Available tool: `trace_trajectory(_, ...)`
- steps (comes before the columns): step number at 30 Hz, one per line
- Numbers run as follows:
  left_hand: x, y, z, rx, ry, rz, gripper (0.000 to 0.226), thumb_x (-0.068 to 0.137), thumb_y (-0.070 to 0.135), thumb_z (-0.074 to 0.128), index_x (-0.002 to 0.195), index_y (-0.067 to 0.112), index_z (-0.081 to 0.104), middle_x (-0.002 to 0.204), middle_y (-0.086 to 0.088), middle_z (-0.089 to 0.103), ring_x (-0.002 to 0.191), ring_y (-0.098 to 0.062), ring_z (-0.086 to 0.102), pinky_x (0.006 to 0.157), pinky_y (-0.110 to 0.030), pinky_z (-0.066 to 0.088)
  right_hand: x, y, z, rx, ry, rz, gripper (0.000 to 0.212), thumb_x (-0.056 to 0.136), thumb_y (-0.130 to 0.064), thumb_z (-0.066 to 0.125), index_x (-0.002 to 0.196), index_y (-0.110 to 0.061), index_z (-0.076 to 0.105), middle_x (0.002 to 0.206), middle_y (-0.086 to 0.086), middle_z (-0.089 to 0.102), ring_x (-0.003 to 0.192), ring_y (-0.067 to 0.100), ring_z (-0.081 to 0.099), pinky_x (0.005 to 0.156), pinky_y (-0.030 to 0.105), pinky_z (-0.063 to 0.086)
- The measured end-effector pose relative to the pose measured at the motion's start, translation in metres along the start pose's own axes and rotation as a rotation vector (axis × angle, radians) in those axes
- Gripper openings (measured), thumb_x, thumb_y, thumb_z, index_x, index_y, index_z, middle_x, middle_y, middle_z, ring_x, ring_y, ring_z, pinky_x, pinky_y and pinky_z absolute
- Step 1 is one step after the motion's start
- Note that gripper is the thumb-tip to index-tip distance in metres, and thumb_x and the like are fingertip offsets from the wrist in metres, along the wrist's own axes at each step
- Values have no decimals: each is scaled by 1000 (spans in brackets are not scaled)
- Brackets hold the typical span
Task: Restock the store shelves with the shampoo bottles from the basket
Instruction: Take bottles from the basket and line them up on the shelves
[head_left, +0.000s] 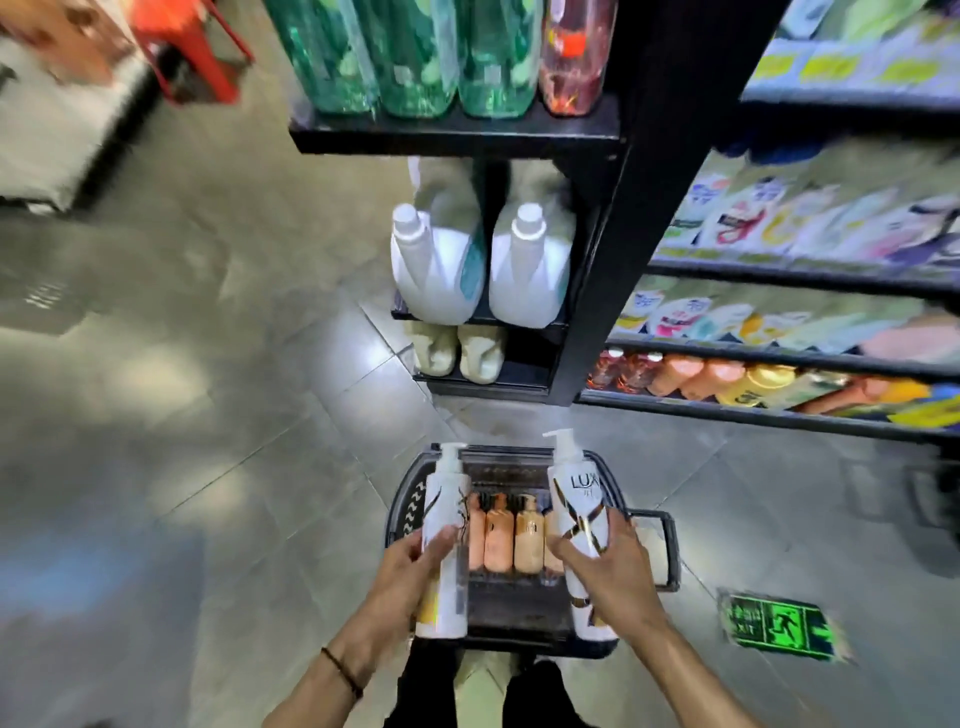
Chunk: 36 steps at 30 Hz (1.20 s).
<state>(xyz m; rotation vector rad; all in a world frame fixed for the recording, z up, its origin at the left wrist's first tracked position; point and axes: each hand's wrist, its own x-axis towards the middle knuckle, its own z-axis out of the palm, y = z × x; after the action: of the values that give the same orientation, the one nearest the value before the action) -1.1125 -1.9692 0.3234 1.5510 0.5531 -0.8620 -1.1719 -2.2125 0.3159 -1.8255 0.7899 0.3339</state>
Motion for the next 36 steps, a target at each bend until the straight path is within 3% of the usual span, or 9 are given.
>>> trace_trajectory(3,-41,23,15,-137,-97,19,58,80,55,80,116,10,71,108,-24,75,96,-45,71,87,-53,59,-25,-34,-32,99,-56,-38,57,80,-41,85,126,-26,55,116,-10,71,96,-2,68,83,23,54)
trace_trajectory(6,-69,46,32,-240,-130,77,75,69,51,82,131,15,62,122,-25,70,112,-47,66,103,-64,48,-43,-63,-56,96,-1,-125,43,80,-35,86,111,-33,56,100,-10,73,82,-2,69,71,19,51)
trace_trajectory(8,-86,62,41,-251,-115,137,81,64,49,83,134,18,58,121,-24,70,111,-48,66,100,-65,50,-53,-81,-68,108,11,-166,40,79,-36,86,104,-30,55,92,-8,72,76,-1,67,63,16,49)
trace_trajectory(15,-121,125,44,-274,-147,363,48,74,38,90,107,29,56,95,-26,66,76,-43,67,74,-55,59,-87,-144,-95,147,103,-365,37,79,-36,84,100,-33,54,85,-19,67,77,-3,64,58,9,47)
trace_trajectory(18,-138,155,45,-273,-191,471,46,73,37,90,103,28,57,89,-25,63,66,-37,63,66,-49,57,-108,-174,-104,163,154,-434,41,76,-41,84,100,-34,52,90,-7,67,81,7,67,69,27,55)
trace_trajectory(23,-170,198,36,-231,-349,598,72,66,20,82,131,18,51,101,-22,67,79,-42,67,75,-53,58,-152,-220,-120,200,232,-530,39,77,-41,84,102,-35,55,97,-4,69,83,4,66,73,32,55)
trace_trajectory(28,-207,234,28,-96,-374,815,60,74,23,84,127,34,57,116,-19,71,97,-37,70,86,-57,59,-193,-259,-143,277,297,-615,47,67,-52,83,104,-37,58,96,-6,72,90,13,70,84,46,60)
trace_trajectory(33,-250,270,47,-27,-303,1037,77,68,31,87,135,30,48,120,-3,72,108,-25,71,85,-38,60,-225,-282,-171,312,371,-717,46,63,-56,82,98,-38,57,92,-4,71,85,18,71,77,49,62)
trace_trajectory(36,-272,284,66,-29,-302,1121,82,68,32,85,137,33,42,118,8,72,106,-16,71,82,-28,58,-239,-292,-191,323,383,-795,45,64,-58,81,100,-45,57,94,-12,72,86,10,71,71,33,61)
